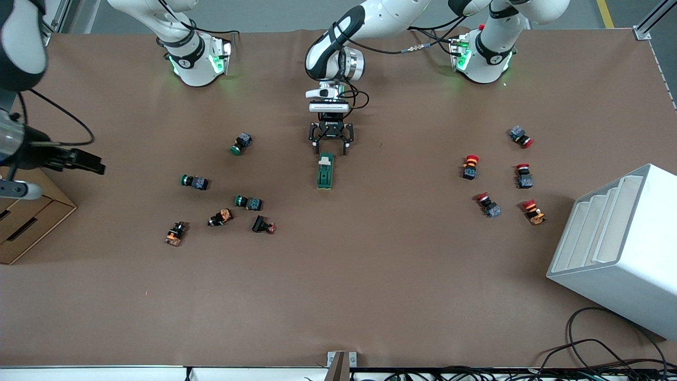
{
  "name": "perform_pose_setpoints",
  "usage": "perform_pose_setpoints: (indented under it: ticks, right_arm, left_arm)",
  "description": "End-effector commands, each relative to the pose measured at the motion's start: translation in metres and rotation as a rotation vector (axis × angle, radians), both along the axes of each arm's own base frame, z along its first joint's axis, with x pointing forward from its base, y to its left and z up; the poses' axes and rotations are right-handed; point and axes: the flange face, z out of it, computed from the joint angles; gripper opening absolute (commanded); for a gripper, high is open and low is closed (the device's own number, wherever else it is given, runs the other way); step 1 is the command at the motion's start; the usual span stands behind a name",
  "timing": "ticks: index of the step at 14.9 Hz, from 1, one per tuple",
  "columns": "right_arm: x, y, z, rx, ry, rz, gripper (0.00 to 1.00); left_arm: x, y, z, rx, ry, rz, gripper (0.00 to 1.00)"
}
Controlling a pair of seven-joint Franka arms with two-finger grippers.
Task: Close load switch with both arms
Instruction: 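Reach the right gripper to the white switch handle, then push the white handle down with the right gripper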
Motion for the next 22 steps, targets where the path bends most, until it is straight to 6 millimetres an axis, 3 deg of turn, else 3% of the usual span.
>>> perform_pose_setpoints:
  ticks: [1, 5, 8, 14, 20, 22]
  right_arm:
    - [-0.010, 0.075, -0.009, -0.042, 0.003, -0.245, 1.00]
    - [-0.026, 0.185, -0.042, -0.127, 0.041, -0.515, 1.00]
    - [-0.042, 0.254, -0.080, -0.119, 0.052, -0.700, 1.00]
    - [-0.079, 0.347, -0.163, -0.062, 0.012, -0.990, 1.00]
    - [-0.122, 0.432, -0.255, -0.015, -0.032, -1.143, 1.00]
    - [-0.129, 0.443, -0.282, -0.011, -0.040, -1.158, 1.00]
  left_arm:
    - [0.000, -0.003, -0.001, -0.004, -0.014, -0.010, 0.99]
    - [0.002, -0.003, 0.000, -0.005, -0.016, -0.008, 0.99]
    - [0.000, -0.003, -0.001, -0.003, -0.015, -0.010, 0.99]
    - [0.000, -0.003, -0.001, -0.005, -0.014, -0.009, 0.99]
    - [-0.001, -0.003, -0.002, -0.004, -0.013, -0.009, 0.99]
    - [-0.001, -0.003, -0.003, -0.002, -0.012, -0.009, 0.99]
